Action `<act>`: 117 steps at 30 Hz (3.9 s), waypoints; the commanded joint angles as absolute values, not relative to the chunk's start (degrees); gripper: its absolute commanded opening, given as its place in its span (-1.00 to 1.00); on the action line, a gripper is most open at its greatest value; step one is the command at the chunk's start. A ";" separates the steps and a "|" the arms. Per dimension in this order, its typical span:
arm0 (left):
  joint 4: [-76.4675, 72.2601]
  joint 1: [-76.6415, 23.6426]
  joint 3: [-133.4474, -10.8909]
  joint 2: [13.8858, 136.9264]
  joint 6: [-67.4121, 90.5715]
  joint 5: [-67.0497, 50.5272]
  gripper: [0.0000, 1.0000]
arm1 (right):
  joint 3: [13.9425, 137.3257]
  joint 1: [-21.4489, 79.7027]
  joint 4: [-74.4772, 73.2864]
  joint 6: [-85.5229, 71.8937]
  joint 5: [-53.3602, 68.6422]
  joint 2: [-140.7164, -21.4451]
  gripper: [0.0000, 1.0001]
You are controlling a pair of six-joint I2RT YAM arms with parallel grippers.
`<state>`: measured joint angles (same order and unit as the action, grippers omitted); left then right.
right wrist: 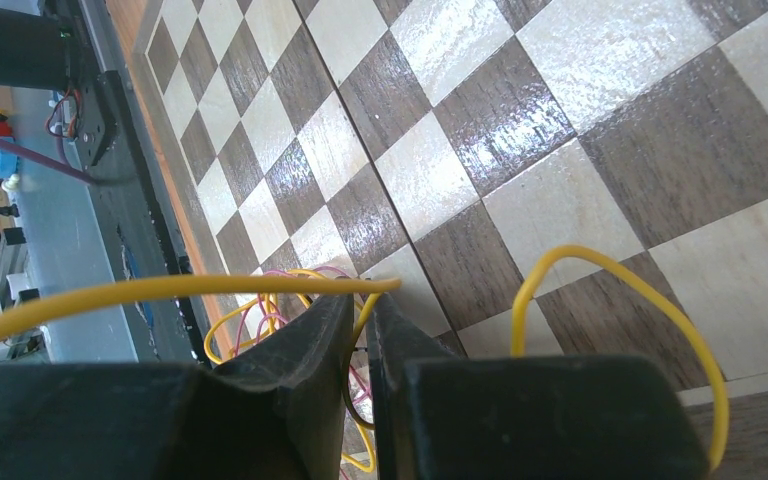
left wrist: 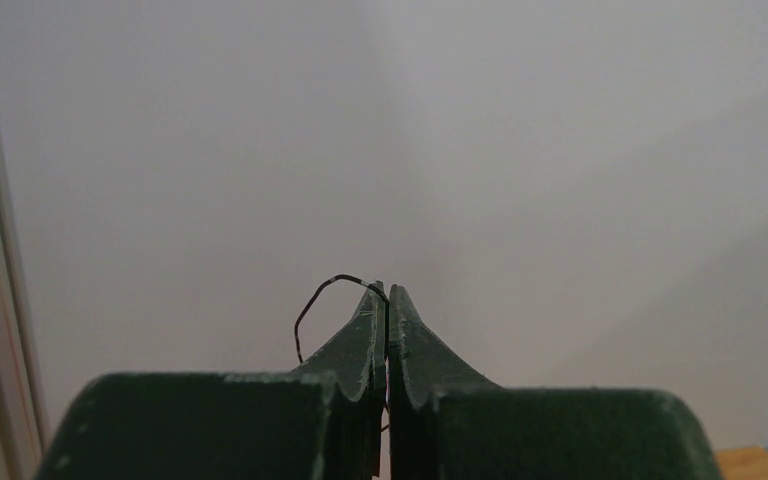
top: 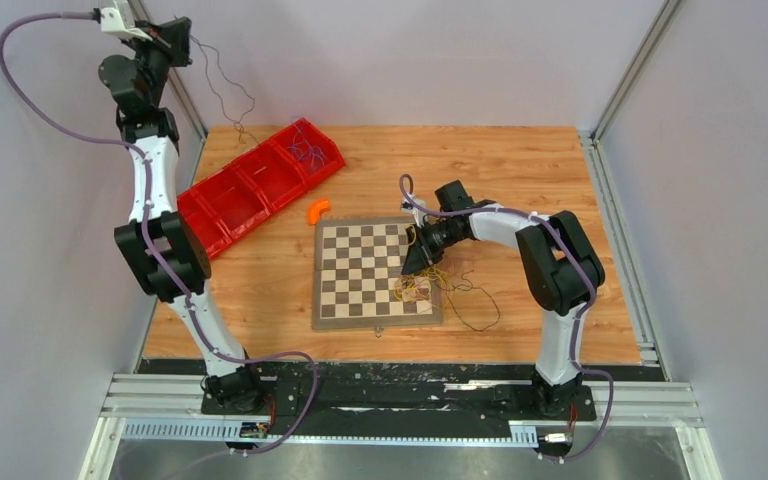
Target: Untangle the cables
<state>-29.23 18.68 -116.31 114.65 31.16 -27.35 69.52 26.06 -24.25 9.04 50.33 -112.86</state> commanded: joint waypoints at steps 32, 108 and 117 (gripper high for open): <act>-38.86 18.03 -87.23 96.63 30.60 -33.38 -1.00 | 67.37 25.75 -25.52 10.99 46.18 -114.66 -0.68; -23.87 9.14 -104.41 119.61 -3.82 12.73 -1.00 | 94.33 24.78 -38.18 11.36 47.84 -107.82 0.69; -36.57 9.12 -94.55 119.78 -1.67 -6.94 -1.00 | 92.52 24.90 -37.53 9.36 48.18 -109.94 0.68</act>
<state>-27.62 8.84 -100.40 122.37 -3.27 4.51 92.51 24.93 -39.03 11.55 46.24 -109.36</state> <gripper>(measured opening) 0.008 0.846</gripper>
